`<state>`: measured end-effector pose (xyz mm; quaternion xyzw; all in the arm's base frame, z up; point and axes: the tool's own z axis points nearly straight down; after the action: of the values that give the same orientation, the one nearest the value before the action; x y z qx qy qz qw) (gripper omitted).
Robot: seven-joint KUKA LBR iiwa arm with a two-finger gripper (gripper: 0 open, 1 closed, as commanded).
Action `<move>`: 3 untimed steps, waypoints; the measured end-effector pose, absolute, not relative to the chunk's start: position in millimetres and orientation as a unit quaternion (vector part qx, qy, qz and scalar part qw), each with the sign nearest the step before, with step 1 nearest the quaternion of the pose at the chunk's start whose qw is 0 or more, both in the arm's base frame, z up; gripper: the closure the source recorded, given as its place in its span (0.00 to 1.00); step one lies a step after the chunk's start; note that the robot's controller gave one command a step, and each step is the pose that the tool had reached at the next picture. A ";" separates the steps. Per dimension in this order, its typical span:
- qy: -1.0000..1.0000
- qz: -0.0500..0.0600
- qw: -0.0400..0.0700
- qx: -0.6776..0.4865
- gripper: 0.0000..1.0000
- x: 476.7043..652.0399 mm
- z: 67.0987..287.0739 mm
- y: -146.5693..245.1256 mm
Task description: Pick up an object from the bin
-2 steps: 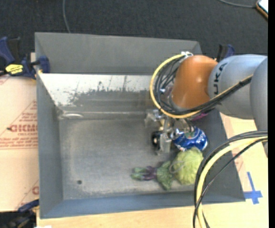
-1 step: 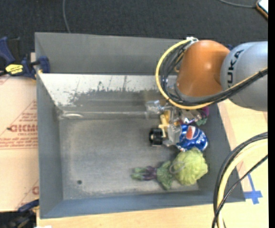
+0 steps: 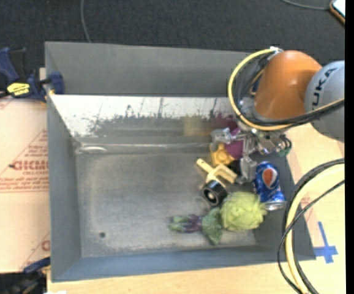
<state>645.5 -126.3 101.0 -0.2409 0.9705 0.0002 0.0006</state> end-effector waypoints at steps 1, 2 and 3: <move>0.962 0.000 0.005 -0.274 0.00 654.6 72.0 -104.9; 0.934 -0.002 0.001 -0.358 1.00 646.6 73.2 -99.2; 0.934 -0.002 0.001 -0.358 1.00 646.6 73.3 -99.1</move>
Offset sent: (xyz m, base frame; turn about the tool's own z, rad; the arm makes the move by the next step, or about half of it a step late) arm -0.0001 0.0310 -0.0310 -0.2549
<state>646.6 -99.1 73.3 -0.3580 0.9337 -0.0019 0.0007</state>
